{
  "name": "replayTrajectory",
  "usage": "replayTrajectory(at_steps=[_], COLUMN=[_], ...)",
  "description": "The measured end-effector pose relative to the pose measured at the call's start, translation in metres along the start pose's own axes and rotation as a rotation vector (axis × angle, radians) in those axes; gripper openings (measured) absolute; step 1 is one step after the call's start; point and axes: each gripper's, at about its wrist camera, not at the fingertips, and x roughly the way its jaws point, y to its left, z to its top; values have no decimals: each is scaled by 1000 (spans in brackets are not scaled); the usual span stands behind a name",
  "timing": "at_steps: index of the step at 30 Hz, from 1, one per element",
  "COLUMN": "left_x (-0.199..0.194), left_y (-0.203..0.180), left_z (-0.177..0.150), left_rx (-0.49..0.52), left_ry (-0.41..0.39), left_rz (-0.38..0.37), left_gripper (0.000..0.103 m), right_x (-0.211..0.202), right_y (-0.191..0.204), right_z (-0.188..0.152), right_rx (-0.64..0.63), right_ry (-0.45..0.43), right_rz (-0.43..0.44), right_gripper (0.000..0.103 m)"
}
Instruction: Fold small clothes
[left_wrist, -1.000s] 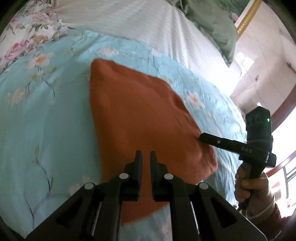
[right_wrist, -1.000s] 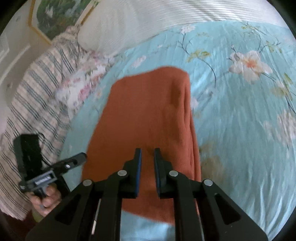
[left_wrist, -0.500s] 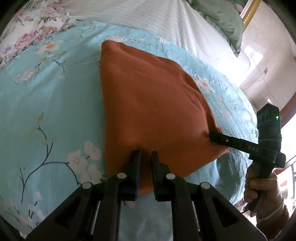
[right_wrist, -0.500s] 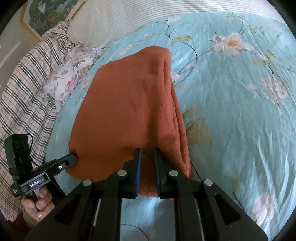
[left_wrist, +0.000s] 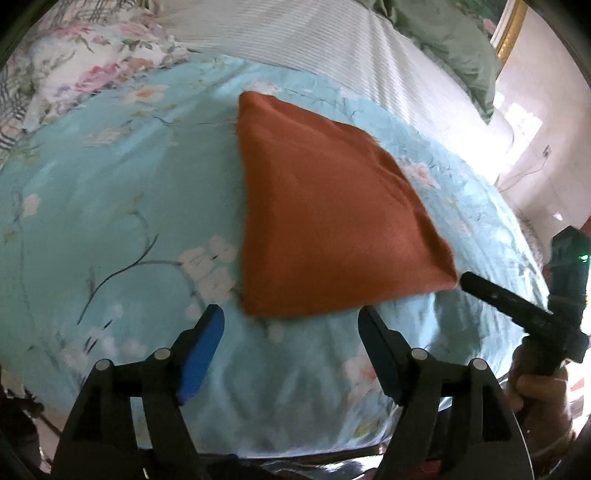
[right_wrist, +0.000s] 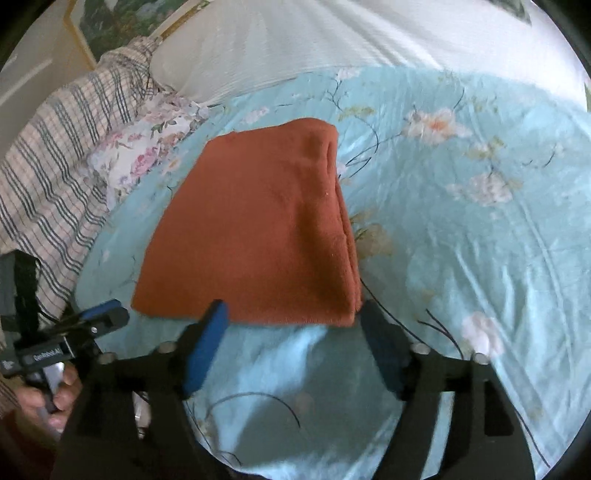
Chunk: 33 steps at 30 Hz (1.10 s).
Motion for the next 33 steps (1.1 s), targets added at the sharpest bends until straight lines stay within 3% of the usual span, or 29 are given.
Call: replayTrajectory(at_steps=[5,10,15,17,20,21,27,33], left_x=[-9,-12,-19,-23,-31,-33,-38,-43], left_y=[2,9,13,11,5,2,-3,-4], left_z=[-17,-28,-31,-34,-38,-40,-37,-36], left_rx=[27,32,-14,-20,-3,8,29,59], left_ry=[7,15,4,-6,-27,-31,-50,-61], left_rz=[99,169,196,209,211,217,258,274], left_gripper=[80,80,80,80,80,80,80,80], right_x=[-6,-8,-15,-20,-38,-43,-59,-60], right_y=[3,8,8,11,17,21,47,36], right_z=[-15,-30,-38,-41,-51,-55,-66,-68], right_rx=[-45,-57,8,32,113,127,23,57], right_ry=[17,41,76,84,26,16,7,22], right_rz=[-42,-35,44,35,74,83,59,160], right_gripper=[88,89,89,89,90,95,103,103])
